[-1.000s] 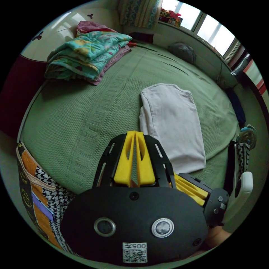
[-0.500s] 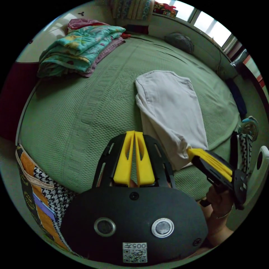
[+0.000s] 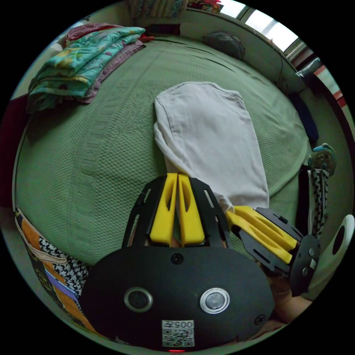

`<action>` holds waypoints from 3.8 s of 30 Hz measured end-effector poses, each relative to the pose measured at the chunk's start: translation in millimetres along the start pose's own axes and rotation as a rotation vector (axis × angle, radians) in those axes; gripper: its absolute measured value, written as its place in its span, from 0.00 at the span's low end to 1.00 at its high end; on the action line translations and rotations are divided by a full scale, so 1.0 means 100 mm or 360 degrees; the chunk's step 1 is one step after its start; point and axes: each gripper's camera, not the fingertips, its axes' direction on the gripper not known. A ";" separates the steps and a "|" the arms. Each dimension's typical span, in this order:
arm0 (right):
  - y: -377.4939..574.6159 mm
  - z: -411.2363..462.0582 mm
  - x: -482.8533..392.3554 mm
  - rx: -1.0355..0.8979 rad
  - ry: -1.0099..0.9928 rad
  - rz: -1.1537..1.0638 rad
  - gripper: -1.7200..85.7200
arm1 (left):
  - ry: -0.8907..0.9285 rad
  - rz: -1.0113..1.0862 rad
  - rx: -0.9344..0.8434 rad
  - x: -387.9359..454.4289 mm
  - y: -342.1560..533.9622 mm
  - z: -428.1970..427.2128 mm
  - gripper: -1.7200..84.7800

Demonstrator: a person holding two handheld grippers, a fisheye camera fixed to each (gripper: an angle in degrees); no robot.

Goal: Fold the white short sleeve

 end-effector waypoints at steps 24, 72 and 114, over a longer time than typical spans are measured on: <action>0.11 -0.50 0.52 0.0348 -0.0028 0.0120 0.02 | 0.0031 -0.0039 0.0145 -0.15 0.08 -0.14 0.10; 1.55 -1.94 2.37 0.0352 0.0414 0.0939 0.09 | -0.0226 -0.0412 0.0350 0.15 1.31 -0.75 0.02; 2.69 -1.69 1.53 0.0036 0.0427 0.0557 0.01 | -0.0091 -0.0085 0.0348 1.44 1.82 -0.75 0.01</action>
